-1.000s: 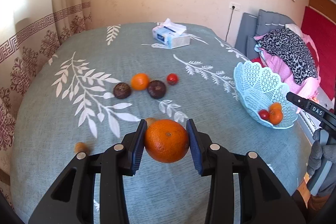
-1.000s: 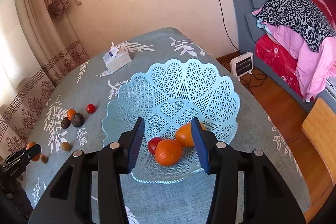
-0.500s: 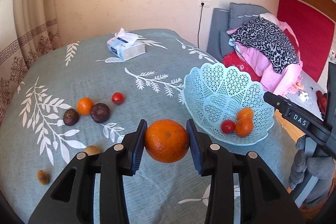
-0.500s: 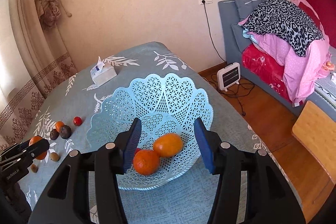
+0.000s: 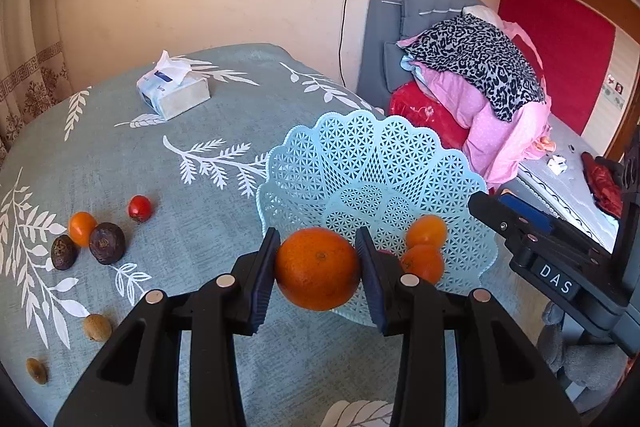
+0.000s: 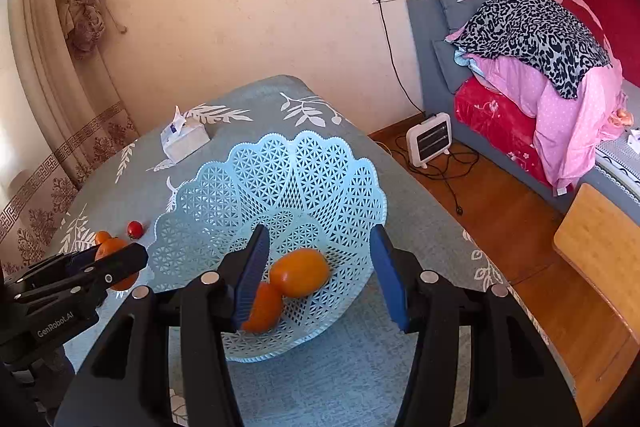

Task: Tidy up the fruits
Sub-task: 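Lower the left tool's tangerine into the basket and open the left tool, then move both open tools back over the brown kiwis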

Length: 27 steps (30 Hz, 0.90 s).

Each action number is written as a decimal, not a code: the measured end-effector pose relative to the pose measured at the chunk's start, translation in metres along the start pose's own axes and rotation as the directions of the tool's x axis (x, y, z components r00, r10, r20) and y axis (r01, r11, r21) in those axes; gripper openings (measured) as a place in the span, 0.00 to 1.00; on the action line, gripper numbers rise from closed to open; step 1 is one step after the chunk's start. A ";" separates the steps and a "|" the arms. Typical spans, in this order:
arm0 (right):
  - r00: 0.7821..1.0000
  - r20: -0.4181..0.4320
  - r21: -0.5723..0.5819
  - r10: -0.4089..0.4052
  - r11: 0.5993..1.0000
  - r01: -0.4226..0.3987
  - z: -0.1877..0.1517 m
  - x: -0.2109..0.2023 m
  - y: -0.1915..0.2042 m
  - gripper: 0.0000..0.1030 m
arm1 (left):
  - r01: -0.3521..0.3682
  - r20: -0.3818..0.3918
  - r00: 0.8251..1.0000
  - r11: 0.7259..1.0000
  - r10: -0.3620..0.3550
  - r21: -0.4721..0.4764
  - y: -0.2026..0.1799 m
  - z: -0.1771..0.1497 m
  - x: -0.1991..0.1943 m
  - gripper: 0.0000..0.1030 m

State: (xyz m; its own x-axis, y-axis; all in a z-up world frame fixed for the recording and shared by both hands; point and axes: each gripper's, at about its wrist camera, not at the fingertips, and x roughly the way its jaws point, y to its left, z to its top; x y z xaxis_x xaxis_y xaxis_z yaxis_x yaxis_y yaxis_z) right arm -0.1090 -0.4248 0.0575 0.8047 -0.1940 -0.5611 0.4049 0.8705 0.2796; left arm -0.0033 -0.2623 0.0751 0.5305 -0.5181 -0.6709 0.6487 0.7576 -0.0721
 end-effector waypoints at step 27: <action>0.999 0.040 -0.031 -0.004 0.999 0.005 -0.004 -0.005 0.015 0.63 | -0.197 0.119 0.968 0.961 0.223 -0.194 0.095 -0.009 -0.061 0.90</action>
State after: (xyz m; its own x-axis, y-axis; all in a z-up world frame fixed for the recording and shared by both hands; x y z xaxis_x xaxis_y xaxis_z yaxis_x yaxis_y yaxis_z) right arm -0.1088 -0.4085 0.0616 0.8200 -0.2152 -0.5304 0.3950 0.8834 0.2523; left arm 0.0213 -0.1549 0.1019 0.7228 -0.3800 -0.5771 0.4129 0.9072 -0.0803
